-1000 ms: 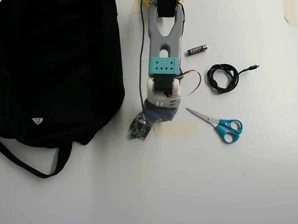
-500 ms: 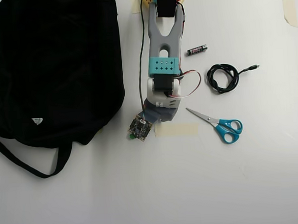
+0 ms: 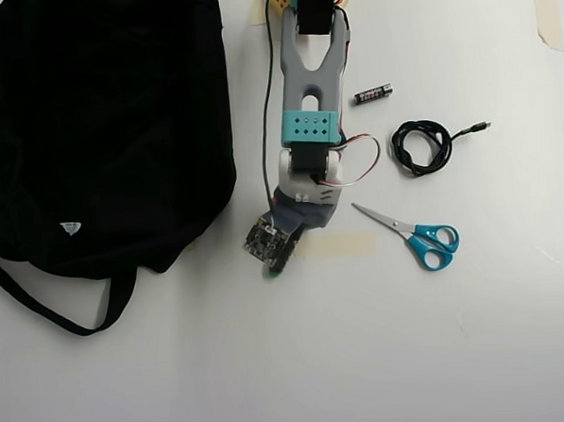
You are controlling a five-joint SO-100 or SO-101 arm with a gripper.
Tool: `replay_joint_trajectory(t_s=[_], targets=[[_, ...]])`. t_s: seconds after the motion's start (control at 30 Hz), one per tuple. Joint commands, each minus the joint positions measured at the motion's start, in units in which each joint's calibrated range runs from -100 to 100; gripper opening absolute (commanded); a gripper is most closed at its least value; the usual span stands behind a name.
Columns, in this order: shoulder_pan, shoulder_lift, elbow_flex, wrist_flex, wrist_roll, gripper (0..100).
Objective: Put the green marker into the black bag
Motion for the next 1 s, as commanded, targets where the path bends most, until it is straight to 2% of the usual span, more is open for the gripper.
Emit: replay_joint_trajectory(t_s=[0.0,0.4,0.53,0.7,0.97], targets=[[-0.56,0.27,0.67,0.59,0.27,2],[-0.33,0.27,0.67,0.59,0.74,3],[0.04,0.27,0.31,0.59,0.79,7],[0.04,0.27,0.67,0.68,0.95,18],[0.04,0.27,0.76,0.68,0.95,19]])
